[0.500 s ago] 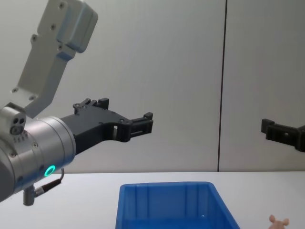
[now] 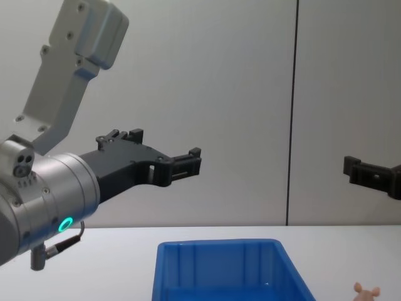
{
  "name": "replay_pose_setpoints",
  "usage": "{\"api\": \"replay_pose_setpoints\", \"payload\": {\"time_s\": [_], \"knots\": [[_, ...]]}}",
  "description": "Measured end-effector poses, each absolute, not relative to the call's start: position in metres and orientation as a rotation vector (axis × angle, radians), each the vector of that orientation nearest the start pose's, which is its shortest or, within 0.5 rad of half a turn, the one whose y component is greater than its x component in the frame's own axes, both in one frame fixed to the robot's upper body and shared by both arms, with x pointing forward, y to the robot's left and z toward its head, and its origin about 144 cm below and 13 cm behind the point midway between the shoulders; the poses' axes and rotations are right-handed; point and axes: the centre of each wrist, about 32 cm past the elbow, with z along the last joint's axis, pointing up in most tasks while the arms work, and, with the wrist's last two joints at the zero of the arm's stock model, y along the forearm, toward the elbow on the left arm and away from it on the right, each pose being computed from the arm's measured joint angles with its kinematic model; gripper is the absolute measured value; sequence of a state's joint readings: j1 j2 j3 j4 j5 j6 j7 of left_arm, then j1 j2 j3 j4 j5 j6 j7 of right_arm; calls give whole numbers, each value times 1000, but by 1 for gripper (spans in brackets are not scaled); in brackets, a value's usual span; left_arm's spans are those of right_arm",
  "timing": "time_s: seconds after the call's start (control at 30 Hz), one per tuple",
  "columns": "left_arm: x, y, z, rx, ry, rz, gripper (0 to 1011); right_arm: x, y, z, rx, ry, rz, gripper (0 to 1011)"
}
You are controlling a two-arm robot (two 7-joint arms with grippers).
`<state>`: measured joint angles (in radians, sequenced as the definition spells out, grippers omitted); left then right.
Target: Pick up the two dolls from the table and place them into the box.
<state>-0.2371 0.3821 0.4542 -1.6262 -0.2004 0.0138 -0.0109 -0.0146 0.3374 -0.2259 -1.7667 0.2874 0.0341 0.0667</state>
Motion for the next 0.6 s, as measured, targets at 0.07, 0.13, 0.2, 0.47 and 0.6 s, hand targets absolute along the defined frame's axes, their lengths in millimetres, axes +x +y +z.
{"api": "replay_pose_setpoints", "payload": {"time_s": [0.07,0.13,0.2,0.47,0.6], "knots": [[492,198,1204,61,-268,1124,1001,443,-237,1189,26,-75,-1230,1001],[492,198,1204,61,-268,1124,1001,443,-237,1189,26,-75,-1229,1001],[492,198,1204,61,-268,1124,1001,443,-237,1189,26,-75,-1230,1001],[492,198,1204,61,-268,1124,1001,443,-237,1189,26,-75,-1229,1001],[492,198,1204,61,-268,1124,1001,443,-237,1189,26,-75,-1229,1001]]}}
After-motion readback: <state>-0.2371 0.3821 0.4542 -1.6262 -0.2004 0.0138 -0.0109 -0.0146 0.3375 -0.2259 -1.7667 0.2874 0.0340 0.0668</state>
